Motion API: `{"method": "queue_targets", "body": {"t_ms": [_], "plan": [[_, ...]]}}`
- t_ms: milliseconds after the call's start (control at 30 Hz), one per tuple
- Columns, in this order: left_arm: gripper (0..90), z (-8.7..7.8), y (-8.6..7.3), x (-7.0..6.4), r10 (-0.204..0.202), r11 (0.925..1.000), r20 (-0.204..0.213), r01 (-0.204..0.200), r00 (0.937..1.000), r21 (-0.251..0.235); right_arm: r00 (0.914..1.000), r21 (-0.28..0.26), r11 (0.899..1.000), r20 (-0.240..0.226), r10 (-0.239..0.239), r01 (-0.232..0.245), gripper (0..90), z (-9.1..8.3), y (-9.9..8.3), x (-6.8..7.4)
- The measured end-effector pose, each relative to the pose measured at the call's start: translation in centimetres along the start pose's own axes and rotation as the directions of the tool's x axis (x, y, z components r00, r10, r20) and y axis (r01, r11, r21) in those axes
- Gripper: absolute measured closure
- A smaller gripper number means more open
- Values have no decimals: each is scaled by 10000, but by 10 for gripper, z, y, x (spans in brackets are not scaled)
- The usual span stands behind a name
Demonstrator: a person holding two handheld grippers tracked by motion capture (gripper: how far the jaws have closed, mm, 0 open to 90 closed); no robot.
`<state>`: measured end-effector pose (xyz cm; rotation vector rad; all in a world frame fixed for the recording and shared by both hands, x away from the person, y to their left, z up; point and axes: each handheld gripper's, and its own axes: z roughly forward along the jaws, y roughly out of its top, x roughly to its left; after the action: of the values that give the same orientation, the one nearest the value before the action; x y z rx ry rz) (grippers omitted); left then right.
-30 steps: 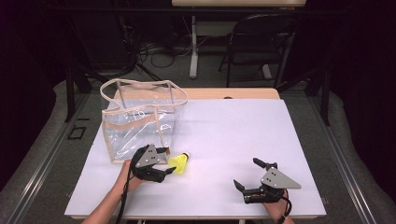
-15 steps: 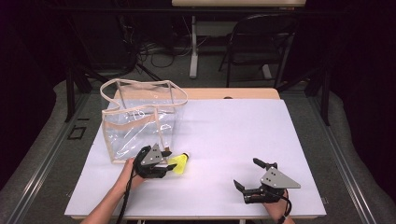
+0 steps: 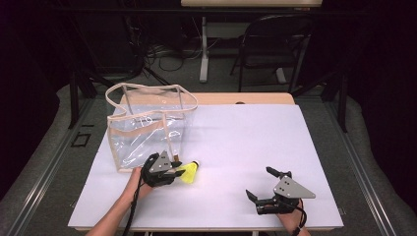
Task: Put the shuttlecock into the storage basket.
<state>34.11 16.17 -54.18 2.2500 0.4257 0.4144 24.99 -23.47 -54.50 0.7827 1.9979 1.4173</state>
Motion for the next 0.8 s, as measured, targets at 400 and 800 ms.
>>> {"method": "queue_targets", "body": {"t_ms": [400,800], "plan": [[764,3,-2,-2,86,9999,-118,-88,9999,-131,10000,80,10000,23,4,-4,7,0,0,0],[878,3,-3,-3,169,9998,-213,-171,9996,-127,10000,152,9999,68,-68,67,9,3,-1,0]]}}
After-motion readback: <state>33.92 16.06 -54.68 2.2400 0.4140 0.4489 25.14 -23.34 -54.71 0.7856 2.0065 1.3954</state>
